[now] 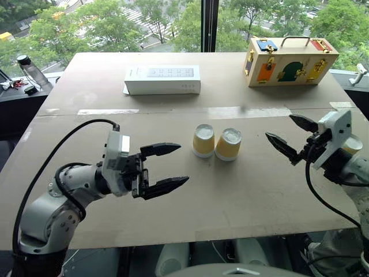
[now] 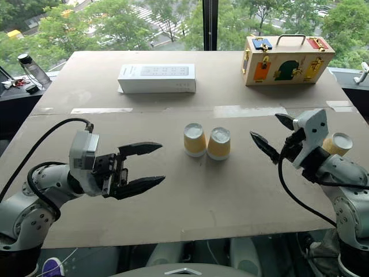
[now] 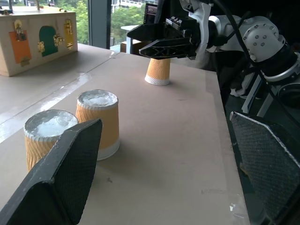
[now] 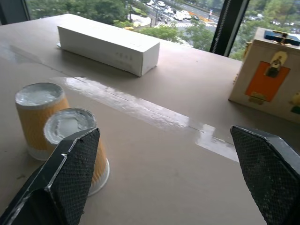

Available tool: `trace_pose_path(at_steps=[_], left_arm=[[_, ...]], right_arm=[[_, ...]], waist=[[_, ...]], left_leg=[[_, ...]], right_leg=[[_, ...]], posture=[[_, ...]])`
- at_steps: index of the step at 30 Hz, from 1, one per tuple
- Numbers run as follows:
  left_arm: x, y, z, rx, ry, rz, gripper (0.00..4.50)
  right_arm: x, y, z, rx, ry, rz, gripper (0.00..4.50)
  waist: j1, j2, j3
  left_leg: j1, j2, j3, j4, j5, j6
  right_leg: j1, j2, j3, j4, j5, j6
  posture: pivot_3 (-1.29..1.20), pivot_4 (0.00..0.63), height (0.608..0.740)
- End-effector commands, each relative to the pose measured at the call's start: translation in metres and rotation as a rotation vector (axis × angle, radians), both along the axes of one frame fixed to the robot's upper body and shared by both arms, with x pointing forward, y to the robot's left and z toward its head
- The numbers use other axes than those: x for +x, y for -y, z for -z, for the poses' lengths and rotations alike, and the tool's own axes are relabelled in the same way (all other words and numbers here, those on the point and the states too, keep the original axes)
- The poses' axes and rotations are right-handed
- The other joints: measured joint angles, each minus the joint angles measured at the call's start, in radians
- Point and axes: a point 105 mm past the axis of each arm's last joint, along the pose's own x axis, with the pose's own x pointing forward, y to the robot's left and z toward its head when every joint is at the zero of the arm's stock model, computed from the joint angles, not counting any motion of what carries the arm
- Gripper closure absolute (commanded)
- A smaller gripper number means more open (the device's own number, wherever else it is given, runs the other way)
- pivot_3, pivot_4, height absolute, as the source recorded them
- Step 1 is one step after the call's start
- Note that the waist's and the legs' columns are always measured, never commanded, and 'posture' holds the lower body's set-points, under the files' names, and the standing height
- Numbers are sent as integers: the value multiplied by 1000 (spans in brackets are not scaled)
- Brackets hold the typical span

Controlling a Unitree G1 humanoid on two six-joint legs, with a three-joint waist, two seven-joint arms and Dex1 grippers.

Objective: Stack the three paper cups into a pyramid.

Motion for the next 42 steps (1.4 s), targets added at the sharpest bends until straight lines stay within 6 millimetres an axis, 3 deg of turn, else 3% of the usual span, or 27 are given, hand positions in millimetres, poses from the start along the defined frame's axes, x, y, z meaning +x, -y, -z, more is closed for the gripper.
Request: trace_pose_path(at_steps=[1, 4, 10, 19, 31, 32, 34, 37, 40, 42], left_arm=[[1, 13, -9, -20, 19, 103, 0], [5, 19, -11, -21, 32, 142, 0], [3, 22, -10, -22, 33, 149, 0], [0, 18, -8, -26, 25, 100, 0], [-3, 19, -12, -33, 34, 79, 0], [-3, 19, -12, -34, 34, 79, 0], [-4, 20, -15, -41, 36, 82, 0], [-5, 21, -18, -51, 38, 84, 0], [-5, 21, -19, -58, 35, 79, 0], [-3, 19, -19, -74, 24, 57, 0]], right_arm=[[-6, 51, -5, -81, 28, 298, 87], [-7, 83, 3, -86, -11, 487, 87], [-4, 110, 15, -56, -69, 642, 87], [10, 120, 29, 120, -126, 693, 87], [21, 128, 44, 159, -175, 733, 87], [21, 129, 46, 164, -178, 735, 584], [21, 128, 46, 170, -176, 734, 1019], [21, 127, 45, 164, -170, 723, 2228], [21, 125, 42, 142, -153, 697, 2375], [23, 113, 32, 122, -112, 616, 2375]], waist=[[1, 0, 0], [-3, 0, 0], [-10, 0, 0], [-11, 0, 0], [-7, 0, 0], [-8, 0, 0], [-8, 0, 0], [-7, 1, 0], [-8, 1, 0], [-8, 1, 0]], left_leg=[[0, 0, 0, 0, 0, 0], [0, 0, 0, 0, 0, 0], [1, 0, 1, 0, 0, 0], [0, 0, 0, 0, 0, 0], [0, 0, 0, 0, 0, 0], [0, 0, 0, 0, 0, 0], [0, 0, 0, 0, 0, 0], [0, 0, 0, 0, 0, 0], [0, 0, 0, 0, 0, 0], [0, 0, 0, 0, 0, 0]], right_leg=[[0, 0, 0, 0, 0, 0], [0, 1, 0, 0, 0, 0], [0, 2, 2, 1, 0, 0], [0, 2, 2, 0, 0, 0], [0, 2, 2, 0, 0, 1], [0, 2, 2, 0, 0, 1], [0, 2, 2, 0, 0, 1], [0, 2, 2, 0, 0, 1], [0, 2, 2, 0, 0, 1], [0, 2, 2, 0, 1, 3]], posture=[[0, 150, 740], [0, 150, 740], [0, 150, 740], [0, 150, 740], [0, 150, 740], [0, 150, 740], [0, 150, 740], [0, 150, 740], [0, 150, 740], [0, 150, 740]])
